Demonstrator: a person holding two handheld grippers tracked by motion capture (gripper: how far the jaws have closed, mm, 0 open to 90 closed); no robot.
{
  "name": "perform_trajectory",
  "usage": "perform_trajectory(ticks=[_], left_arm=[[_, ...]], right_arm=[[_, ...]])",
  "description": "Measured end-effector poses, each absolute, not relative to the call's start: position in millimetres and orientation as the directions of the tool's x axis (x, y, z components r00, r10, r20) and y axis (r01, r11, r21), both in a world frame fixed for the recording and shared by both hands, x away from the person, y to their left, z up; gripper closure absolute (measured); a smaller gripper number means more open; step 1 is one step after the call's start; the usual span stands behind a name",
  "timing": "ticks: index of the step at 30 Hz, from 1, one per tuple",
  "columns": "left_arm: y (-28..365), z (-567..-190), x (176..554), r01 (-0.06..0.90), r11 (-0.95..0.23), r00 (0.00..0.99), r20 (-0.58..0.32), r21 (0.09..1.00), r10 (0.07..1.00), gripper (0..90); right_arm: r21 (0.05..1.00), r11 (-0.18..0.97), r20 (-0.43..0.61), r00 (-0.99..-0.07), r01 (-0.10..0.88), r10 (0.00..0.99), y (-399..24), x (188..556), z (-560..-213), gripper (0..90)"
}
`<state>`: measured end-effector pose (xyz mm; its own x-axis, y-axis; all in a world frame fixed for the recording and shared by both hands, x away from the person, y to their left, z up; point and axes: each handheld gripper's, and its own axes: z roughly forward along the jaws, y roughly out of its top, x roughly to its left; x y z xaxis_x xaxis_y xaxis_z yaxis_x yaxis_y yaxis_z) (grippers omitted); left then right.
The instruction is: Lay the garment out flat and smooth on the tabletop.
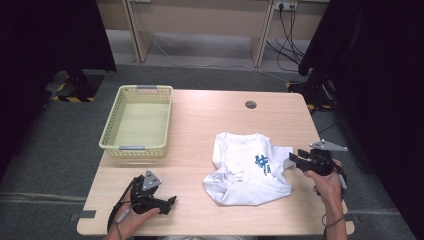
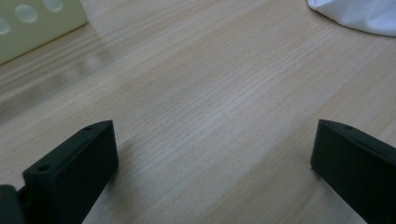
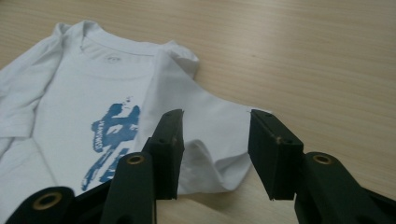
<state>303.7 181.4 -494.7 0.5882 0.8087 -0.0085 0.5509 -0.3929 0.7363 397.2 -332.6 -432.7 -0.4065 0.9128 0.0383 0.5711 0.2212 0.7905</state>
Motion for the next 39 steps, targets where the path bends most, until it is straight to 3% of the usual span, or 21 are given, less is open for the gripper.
perform_trajectory(ticks=[9,19,25,31,39], left_arm=[[181,-495,304,0.551,-0.393,0.588,-0.008,0.736,0.809,0.0],[181,-495,304,0.551,-0.394,0.589,-0.008,0.735,0.808,0.0],[181,-495,304,0.552,-0.394,0.589,-0.008,0.735,0.808,0.0],[181,-495,304,0.55,-0.393,0.588,-0.008,0.737,0.809,0.0],[181,-495,304,0.551,-0.393,0.588,-0.009,0.737,0.809,0.0]], right_arm=[[0.732,0.355,-0.036,-0.487,0.581,0.873,-304,395,-435,52.0],[0.65,0.386,-0.103,-0.427,0.655,0.898,-334,386,-451,54.9],[0.715,0.329,-0.085,-0.39,0.617,0.917,-348,379,-439,53.9],[0.746,0.34,-0.079,-0.432,0.572,0.899,-324,389,-432,52.6],[0.675,0.409,-0.093,-0.479,0.614,0.873,-289,410,-453,49.9]])
